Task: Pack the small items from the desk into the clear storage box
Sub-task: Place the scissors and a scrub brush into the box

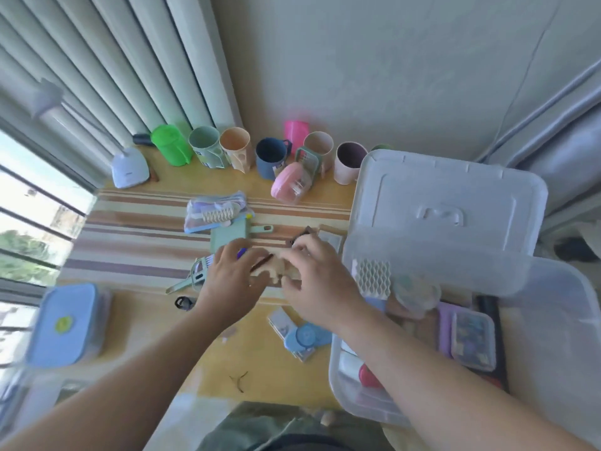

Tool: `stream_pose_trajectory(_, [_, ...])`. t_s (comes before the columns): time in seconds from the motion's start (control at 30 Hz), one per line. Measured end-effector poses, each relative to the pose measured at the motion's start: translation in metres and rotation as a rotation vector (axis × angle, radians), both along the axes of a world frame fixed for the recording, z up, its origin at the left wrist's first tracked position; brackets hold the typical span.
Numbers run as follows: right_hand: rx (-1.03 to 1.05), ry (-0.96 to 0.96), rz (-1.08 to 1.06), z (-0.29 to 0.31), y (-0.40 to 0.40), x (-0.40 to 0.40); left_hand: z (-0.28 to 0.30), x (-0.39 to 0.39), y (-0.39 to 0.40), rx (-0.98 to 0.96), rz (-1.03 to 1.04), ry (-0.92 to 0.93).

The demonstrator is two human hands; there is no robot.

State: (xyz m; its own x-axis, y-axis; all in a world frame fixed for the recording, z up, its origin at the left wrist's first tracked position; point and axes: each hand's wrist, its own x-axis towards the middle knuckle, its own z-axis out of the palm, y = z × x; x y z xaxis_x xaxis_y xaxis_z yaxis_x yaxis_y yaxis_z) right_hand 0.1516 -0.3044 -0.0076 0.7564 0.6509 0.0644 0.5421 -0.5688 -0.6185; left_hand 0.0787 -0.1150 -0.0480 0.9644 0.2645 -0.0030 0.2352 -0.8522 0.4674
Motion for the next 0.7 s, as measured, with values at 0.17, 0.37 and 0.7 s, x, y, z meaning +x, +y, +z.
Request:
stream_pose_trajectory(0.17, [-0.323,0.222,0.105,-0.05,0.085,-0.015,-0.047,-0.056,0.096,0.011,0.172,0.378])
stream_pose_trajectory(0.37, [-0.608,0.279,0.258,-0.094,0.165,-0.028,-0.076,-0.083,0.153,0.035,0.203,0.615])
stream_pose_trajectory(0.7, [-0.858,0.093,0.468,-0.134,0.247,-0.025,-0.096,-0.097,0.15,-0.085,0.13,0.616])
